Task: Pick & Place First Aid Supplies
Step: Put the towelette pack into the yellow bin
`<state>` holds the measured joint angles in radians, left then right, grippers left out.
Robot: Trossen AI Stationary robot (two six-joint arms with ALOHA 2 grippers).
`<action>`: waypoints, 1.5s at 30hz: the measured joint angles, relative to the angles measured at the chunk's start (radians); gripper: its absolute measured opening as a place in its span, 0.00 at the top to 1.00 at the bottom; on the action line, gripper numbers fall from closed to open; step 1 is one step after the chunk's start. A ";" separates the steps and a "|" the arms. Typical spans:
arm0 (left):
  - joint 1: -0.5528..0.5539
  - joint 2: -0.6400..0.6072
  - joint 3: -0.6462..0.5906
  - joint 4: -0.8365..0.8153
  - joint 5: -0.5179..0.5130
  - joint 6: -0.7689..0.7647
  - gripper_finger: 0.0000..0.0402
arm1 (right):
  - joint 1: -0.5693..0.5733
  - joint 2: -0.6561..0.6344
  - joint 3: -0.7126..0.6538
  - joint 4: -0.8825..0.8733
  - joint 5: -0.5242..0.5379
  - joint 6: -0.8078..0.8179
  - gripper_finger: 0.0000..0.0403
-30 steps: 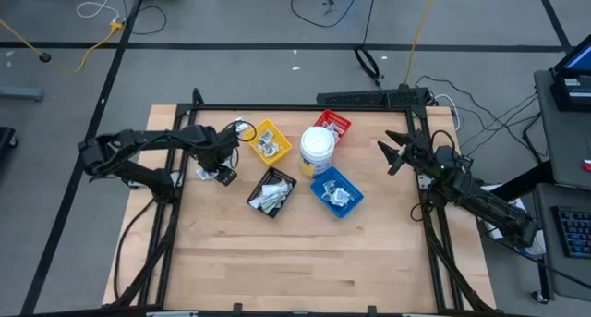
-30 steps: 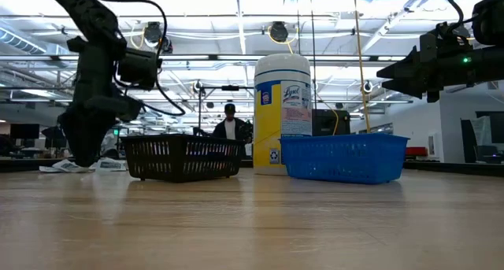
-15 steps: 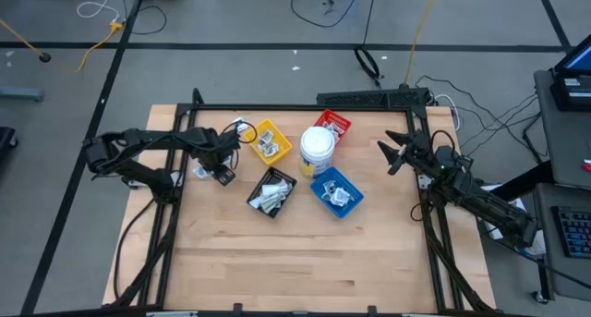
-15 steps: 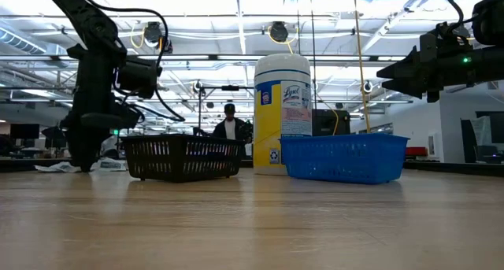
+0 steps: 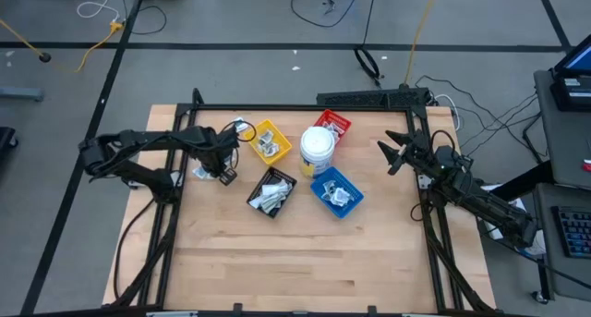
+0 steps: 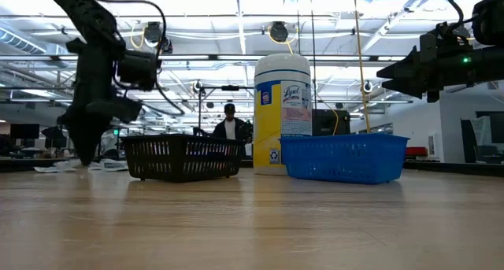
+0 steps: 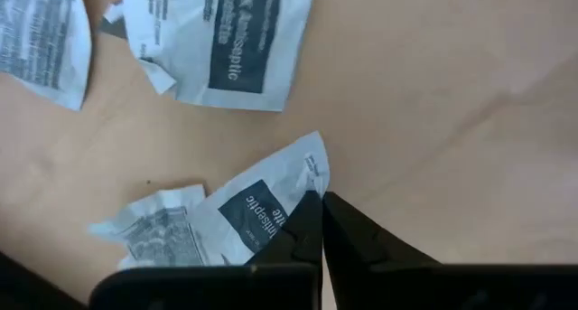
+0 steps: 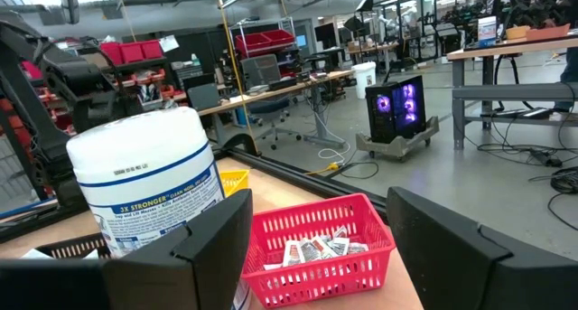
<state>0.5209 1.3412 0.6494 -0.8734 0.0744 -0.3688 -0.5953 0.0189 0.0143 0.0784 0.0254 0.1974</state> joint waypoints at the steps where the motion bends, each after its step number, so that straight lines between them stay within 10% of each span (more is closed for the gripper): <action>1: 0.000 -0.012 0.013 -0.020 0.006 -0.002 0.99 | 0.000 0.000 0.000 0.000 0.000 0.000 0.37; 17: -0.005 -0.070 0.279 -0.348 0.039 -0.004 1.00 | 0.000 0.000 0.000 0.000 0.000 0.000 0.37; 45: 0.010 0.584 1.053 -0.461 0.083 0.061 1.00 | 0.000 0.000 0.000 0.000 0.000 0.000 0.37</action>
<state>0.5309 1.9253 1.7027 -1.3347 0.1578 -0.3076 -0.5949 0.0193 0.0141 0.0784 0.0254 0.1974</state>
